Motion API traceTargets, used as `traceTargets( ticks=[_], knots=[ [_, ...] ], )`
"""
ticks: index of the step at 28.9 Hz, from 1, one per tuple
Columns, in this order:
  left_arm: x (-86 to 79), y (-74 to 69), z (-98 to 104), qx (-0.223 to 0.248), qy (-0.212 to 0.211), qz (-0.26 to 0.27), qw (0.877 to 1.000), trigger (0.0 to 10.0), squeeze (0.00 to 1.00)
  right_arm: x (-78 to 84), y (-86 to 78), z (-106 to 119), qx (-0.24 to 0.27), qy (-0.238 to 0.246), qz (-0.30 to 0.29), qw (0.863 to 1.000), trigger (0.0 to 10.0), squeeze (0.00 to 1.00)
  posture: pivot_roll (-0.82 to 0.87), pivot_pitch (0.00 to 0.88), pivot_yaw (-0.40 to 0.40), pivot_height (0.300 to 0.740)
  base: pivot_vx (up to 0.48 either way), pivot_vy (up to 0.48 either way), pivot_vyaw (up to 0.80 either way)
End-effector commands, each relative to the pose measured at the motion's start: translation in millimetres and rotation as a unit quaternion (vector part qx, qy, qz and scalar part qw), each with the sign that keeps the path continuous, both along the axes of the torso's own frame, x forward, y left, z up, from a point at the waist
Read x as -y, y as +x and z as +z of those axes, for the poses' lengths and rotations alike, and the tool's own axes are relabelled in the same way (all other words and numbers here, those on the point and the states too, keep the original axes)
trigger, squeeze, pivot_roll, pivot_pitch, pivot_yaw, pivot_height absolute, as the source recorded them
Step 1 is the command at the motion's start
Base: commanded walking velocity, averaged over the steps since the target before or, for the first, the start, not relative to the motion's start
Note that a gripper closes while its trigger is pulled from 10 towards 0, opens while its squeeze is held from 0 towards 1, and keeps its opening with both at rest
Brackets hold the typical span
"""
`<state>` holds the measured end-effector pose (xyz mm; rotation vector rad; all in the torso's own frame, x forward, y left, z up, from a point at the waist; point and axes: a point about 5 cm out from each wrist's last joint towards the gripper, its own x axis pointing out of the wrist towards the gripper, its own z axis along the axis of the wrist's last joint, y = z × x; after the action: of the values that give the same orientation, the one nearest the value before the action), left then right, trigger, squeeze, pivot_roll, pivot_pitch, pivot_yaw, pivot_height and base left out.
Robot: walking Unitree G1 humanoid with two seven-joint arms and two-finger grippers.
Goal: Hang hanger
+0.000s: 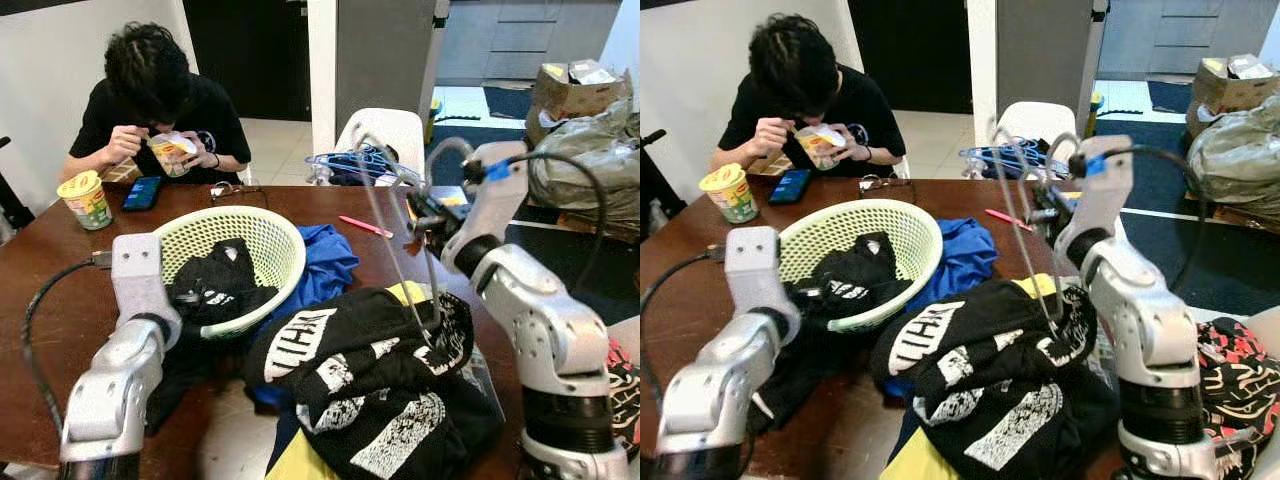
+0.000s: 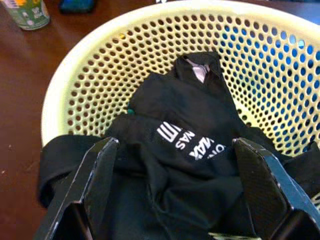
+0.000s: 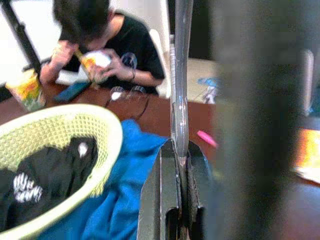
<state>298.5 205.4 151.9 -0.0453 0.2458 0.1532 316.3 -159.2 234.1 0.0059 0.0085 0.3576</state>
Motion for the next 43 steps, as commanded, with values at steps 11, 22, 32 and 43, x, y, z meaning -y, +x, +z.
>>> traceTargets(
  ticks=[11, 22, 32, 43],
  knots=[
    [0.4, 35.1, 6, -0.026, 0.062, -0.101, 0.993, 10.0, 0.00, 6.0, -7.1, -6, -0.017, -0.027, -0.005, 0.999, 10.0, 0.00, -0.06, 0.008, 0.066, 0.740, 0.000, 0.000, 0.00],
    [15.9, 41.0, -18, -0.095, 0.051, -0.155, 0.982, 10.0, 0.00, 12.2, -13.5, -3, -0.015, -0.041, -0.013, 0.999, 10.0, 0.00, -0.10, 0.025, 0.073, 0.740, 0.000, 0.000, 0.00],
    [33.3, 37.9, -35, -0.142, 0.012, -0.214, 0.966, 10.0, 0.00, 15.5, -16.9, 2, -0.011, -0.046, -0.018, 0.999, 10.0, 0.00, -0.11, 0.032, 0.071, 0.740, 0.000, 0.000, 0.00],
    [29.4, 35.1, -48, -0.174, -0.031, -0.215, 0.960, 0.0, 0.00, 16.7, -15.6, 6, -0.005, -0.043, -0.023, 0.999, 10.0, 0.00, -0.11, 0.023, 0.070, 0.740, 0.000, 0.000, 0.00]
  ],
)
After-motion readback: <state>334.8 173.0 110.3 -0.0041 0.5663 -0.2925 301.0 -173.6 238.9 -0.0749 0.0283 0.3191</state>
